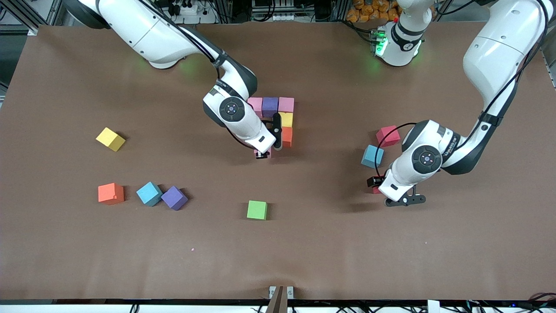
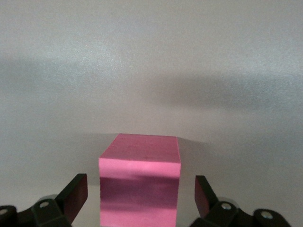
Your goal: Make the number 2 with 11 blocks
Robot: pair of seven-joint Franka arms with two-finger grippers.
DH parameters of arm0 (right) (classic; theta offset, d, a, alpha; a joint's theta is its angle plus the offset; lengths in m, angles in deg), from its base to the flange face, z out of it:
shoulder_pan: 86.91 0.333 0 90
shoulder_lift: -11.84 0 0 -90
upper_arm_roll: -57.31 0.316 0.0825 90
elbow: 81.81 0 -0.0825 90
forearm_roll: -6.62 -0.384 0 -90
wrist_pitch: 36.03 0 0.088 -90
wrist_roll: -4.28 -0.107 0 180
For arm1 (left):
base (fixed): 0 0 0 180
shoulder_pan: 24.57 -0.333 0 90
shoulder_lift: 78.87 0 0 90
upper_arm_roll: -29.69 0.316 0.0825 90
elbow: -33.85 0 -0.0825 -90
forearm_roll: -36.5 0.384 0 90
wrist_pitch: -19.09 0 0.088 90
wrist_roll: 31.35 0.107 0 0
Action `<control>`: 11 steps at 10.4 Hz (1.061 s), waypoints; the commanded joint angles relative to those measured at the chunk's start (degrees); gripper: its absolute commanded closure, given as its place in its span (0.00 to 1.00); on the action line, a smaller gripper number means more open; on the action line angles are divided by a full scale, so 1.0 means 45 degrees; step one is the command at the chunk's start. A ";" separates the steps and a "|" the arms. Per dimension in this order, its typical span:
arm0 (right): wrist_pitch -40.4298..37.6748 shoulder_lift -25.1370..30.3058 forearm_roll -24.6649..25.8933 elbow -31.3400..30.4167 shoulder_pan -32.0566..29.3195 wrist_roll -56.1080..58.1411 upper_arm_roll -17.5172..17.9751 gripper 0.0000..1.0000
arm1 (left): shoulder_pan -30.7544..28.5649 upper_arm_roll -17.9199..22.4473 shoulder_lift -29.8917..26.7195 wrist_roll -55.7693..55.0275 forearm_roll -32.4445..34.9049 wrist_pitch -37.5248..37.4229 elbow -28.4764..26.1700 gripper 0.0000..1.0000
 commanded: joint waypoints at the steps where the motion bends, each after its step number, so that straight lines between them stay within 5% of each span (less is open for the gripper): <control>1: 0.0228 0.0079 -0.0188 -0.0653 -0.0283 0.0258 0.0150 0.87 | -0.0210 -0.0134 0.0152 0.0081 0.0588 0.0266 -0.0186 0.00; 4: -0.0628 0.0391 -0.0188 -0.0713 -0.1082 0.0161 0.1026 0.88 | -0.0347 -0.0134 0.0348 0.0081 0.0629 0.0286 -0.0167 0.07; 5: -0.0748 0.0566 -0.0188 -0.0751 -0.1161 0.0161 0.1068 0.88 | -0.0366 -0.0134 0.0329 0.0081 0.0648 0.0286 -0.0148 0.47; 6: -0.0846 0.0626 -0.0208 -0.0752 -0.1143 0.0161 0.1087 0.88 | -0.0405 -0.0153 0.0291 0.0043 0.0648 0.0286 -0.0051 0.67; 11: -0.0827 0.0627 -0.0208 -0.0946 -0.1103 -0.0034 0.1399 0.89 | -0.0367 -0.0270 -0.0431 -0.1827 0.0085 0.0150 0.0203 0.68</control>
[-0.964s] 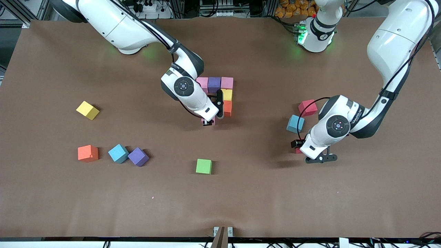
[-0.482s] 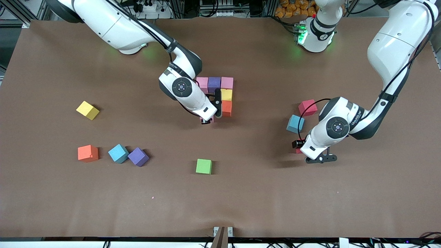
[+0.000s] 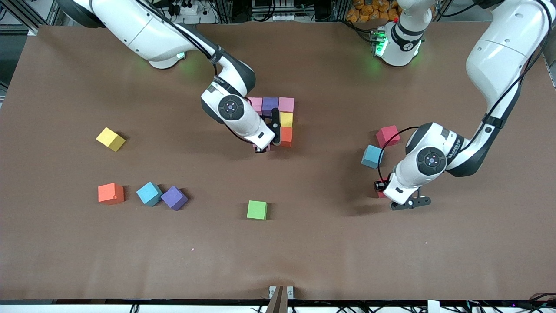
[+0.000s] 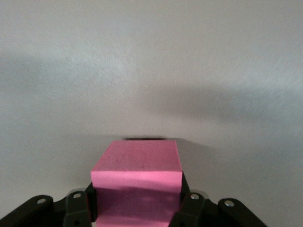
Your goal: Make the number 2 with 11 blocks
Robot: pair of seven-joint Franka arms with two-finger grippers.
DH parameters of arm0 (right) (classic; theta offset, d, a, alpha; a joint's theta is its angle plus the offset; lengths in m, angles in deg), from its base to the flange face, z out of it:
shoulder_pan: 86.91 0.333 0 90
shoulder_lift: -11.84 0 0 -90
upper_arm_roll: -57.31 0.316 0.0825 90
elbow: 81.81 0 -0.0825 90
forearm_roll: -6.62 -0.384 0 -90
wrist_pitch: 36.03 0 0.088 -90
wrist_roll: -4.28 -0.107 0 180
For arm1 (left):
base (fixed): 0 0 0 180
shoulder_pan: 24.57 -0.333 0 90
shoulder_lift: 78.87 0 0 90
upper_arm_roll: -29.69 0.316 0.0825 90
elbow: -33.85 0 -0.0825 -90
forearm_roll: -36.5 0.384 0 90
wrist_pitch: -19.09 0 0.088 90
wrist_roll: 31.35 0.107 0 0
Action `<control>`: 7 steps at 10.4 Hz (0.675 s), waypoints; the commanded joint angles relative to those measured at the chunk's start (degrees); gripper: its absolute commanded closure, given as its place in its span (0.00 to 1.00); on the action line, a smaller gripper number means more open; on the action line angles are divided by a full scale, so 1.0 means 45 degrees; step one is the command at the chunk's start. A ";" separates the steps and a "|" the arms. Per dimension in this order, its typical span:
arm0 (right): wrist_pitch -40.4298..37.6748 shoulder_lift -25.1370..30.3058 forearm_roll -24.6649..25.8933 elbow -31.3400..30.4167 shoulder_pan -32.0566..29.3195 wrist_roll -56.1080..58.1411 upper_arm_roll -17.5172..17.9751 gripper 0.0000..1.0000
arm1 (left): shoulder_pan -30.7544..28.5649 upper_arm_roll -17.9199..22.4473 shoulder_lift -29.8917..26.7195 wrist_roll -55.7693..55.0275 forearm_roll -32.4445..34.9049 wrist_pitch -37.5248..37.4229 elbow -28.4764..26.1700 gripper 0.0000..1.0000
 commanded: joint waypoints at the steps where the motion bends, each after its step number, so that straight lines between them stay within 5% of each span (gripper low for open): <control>1: -0.0019 0.0459 -0.0208 -0.0546 -0.0247 -0.0024 0.0324 0.89 | 0.0007 -0.0137 -0.0597 -0.1324 -0.0334 -0.0118 -0.0127 0.68; 7: 0.0352 0.0303 -0.0208 -0.0527 -0.0072 -0.0453 0.0384 0.89 | 0.0086 -0.0215 -0.0598 -0.3456 -0.0315 -0.0547 -0.0167 0.68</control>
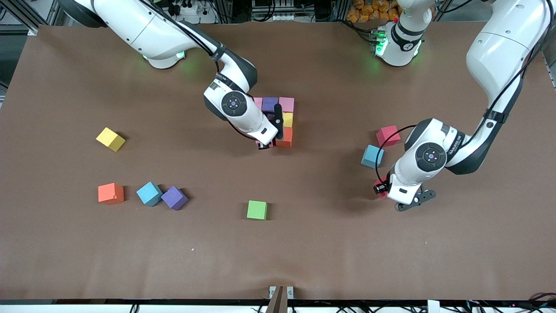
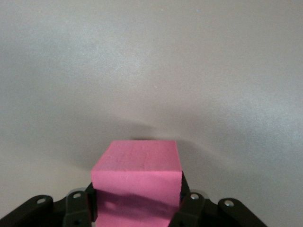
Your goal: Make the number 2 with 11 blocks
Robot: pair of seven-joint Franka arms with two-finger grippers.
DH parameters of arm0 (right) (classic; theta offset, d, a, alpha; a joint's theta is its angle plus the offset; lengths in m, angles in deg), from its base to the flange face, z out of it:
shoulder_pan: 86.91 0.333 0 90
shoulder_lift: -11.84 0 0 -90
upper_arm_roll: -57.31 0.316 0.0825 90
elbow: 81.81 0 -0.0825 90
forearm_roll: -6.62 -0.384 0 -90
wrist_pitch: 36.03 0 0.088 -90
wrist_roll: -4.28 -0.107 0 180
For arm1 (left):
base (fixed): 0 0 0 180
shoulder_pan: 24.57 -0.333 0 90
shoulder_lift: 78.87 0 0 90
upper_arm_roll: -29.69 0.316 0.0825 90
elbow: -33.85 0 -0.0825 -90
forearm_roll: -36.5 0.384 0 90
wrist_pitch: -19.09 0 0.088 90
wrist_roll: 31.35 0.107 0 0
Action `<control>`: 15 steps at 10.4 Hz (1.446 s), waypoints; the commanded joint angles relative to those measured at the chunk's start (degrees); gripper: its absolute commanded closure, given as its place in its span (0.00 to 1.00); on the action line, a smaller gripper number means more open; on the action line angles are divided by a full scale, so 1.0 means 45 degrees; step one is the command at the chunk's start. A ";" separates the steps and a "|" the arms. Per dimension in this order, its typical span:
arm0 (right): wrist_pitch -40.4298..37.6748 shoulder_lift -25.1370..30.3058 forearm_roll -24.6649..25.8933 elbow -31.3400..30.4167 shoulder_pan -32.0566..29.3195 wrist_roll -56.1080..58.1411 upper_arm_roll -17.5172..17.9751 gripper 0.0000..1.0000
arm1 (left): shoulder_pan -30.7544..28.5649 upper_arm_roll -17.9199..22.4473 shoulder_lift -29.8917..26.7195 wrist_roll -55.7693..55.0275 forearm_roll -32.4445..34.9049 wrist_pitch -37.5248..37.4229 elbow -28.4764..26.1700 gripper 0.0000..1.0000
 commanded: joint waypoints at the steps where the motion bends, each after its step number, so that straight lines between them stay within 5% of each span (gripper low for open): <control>1: 0.0149 0.0300 -0.0196 -0.0334 -0.0082 -0.0236 0.0140 0.89 | 0.0013 -0.0026 -0.0308 -0.0746 -0.0206 -0.0192 -0.0133 0.67; 10: 0.0754 0.0046 -0.0196 -0.0353 0.0153 -0.0470 0.0082 0.84 | -0.0007 -0.0611 -0.0464 -0.3342 -0.0245 -0.1108 -0.0152 0.65; 11: 0.0755 0.0027 -0.0216 -0.0353 0.0172 -0.0470 0.0062 0.77 | -0.0026 -0.0864 -0.0464 -0.3965 -0.0245 -0.1284 -0.0133 0.65; 12: 0.0755 0.0007 -0.0197 -0.0334 0.0153 -0.0451 0.0062 0.32 | -0.0046 -0.1021 -0.0464 -0.4610 -0.0245 -0.1382 -0.0133 0.65; 13: 0.0755 -0.0051 -0.0177 -0.0314 0.0153 -0.0316 0.0062 0.00 | -0.0027 -0.1080 -0.0464 -0.5177 -0.0245 -0.1402 -0.0133 0.65; 15: 0.0735 -0.0032 -0.0177 -0.0295 0.0133 -0.0334 0.0062 0.00 | 0.0013 -0.1256 -0.0445 -0.6310 -0.0245 -0.1403 -0.0152 0.65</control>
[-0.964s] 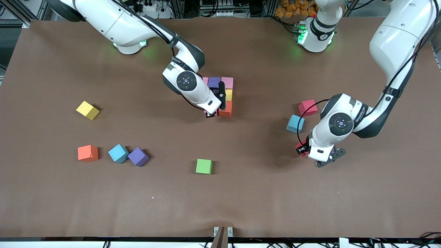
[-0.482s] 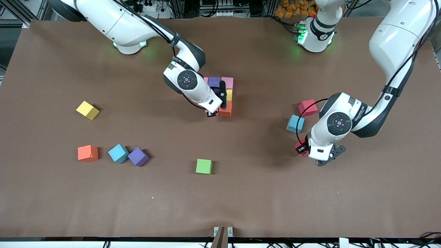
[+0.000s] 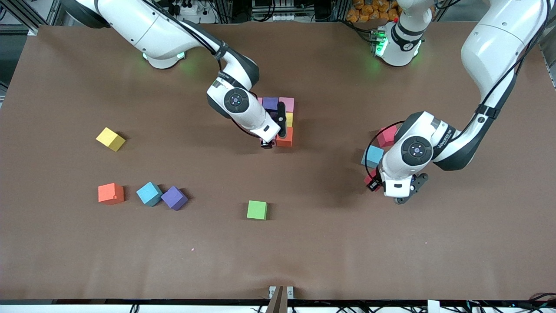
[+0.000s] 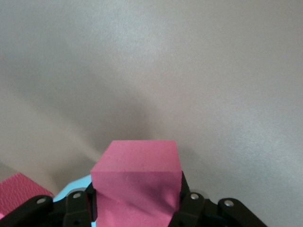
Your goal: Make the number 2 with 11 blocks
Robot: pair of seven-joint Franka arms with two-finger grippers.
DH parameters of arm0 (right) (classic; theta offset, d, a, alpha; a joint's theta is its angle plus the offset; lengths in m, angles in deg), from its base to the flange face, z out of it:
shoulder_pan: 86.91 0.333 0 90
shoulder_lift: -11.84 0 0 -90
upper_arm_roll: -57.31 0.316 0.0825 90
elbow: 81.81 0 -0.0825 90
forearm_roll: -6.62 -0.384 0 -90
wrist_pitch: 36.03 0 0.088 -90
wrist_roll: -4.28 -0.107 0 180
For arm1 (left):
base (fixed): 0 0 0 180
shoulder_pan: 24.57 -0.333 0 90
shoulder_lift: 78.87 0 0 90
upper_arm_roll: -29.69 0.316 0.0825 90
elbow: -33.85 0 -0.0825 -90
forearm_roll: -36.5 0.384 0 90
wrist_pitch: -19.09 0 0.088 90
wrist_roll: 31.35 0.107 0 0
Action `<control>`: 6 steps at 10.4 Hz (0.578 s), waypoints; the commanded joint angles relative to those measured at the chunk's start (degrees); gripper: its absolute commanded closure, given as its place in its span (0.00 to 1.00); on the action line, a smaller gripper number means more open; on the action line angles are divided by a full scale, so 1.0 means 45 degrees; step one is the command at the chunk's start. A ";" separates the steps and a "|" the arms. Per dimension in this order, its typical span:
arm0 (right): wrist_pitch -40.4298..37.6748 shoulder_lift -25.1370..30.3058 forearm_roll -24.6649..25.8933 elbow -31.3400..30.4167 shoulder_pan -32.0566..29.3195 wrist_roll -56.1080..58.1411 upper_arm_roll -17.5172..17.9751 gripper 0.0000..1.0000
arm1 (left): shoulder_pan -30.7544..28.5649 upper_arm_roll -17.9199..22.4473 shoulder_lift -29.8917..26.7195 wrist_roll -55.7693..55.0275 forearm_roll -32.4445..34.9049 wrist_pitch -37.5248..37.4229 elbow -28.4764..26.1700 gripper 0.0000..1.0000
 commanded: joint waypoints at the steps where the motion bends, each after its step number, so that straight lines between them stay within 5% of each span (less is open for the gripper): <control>1: 0.0032 0.0057 -0.0187 -0.0092 -0.0032 -0.0105 0.0036 0.00 | 0.0035 -0.0207 -0.0314 -0.1339 -0.0304 -0.0195 -0.0170 0.65; 6: -0.1897 0.0564 -0.0187 0.0044 -0.0129 -0.1140 0.0562 0.00 | 0.0289 -0.0636 -0.0314 -0.5125 -0.0422 -0.0195 -0.0150 0.65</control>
